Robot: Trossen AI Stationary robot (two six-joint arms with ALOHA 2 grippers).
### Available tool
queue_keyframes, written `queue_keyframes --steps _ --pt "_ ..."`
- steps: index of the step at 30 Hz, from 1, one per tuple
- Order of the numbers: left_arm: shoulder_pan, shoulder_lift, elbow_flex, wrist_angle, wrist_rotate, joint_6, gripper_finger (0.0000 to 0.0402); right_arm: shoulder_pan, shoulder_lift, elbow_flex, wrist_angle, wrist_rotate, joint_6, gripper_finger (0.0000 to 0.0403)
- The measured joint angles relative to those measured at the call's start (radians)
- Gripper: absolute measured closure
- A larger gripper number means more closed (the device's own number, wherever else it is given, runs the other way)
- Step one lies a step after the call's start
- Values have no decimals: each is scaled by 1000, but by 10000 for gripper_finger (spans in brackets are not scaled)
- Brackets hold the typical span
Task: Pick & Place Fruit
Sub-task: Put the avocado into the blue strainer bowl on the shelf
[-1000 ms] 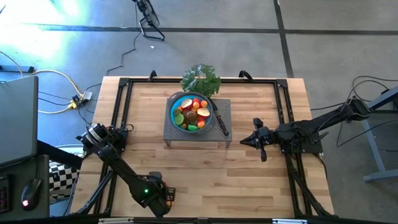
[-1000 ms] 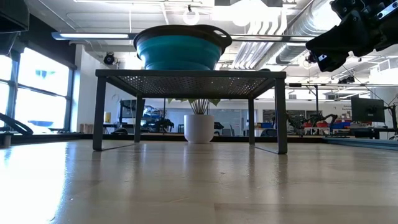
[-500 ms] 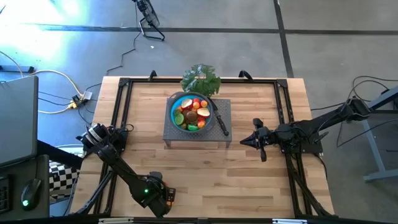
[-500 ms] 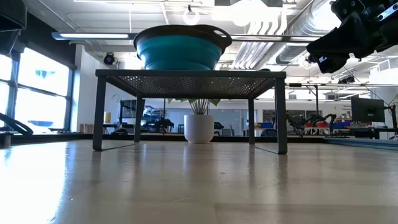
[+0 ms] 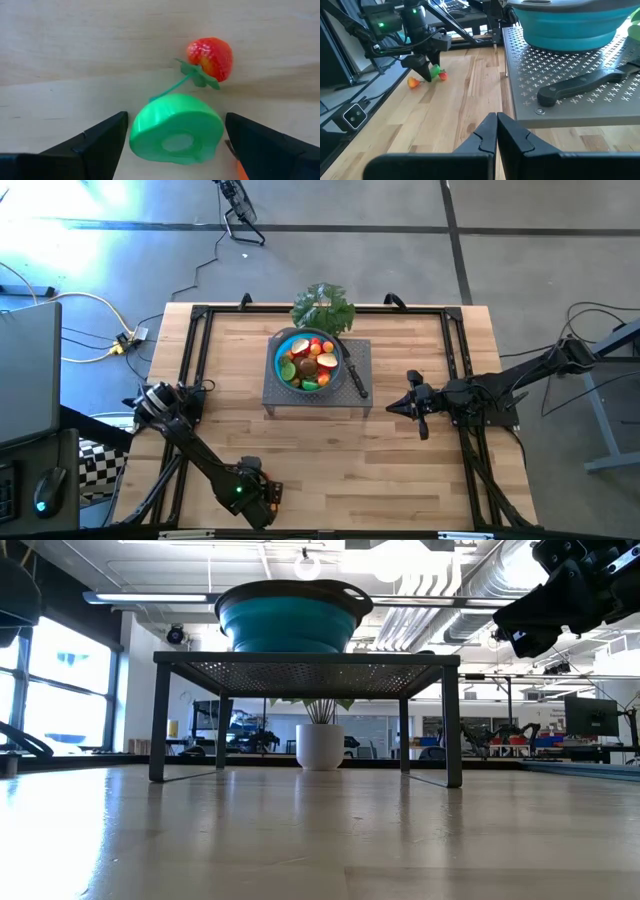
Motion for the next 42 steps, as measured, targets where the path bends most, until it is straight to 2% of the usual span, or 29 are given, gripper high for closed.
queue_keyframes --steps 19,31,42 --pt "0 9 -2 -1 -11 -34 73 0 0 0 -1 0 0 399" --pt "0 11 -4 -8 -11 -34 155 0 0 0 -2 0 0 399" --pt "0 11 -4 -6 -11 -35 165 0 0 0 -3 0 0 399"
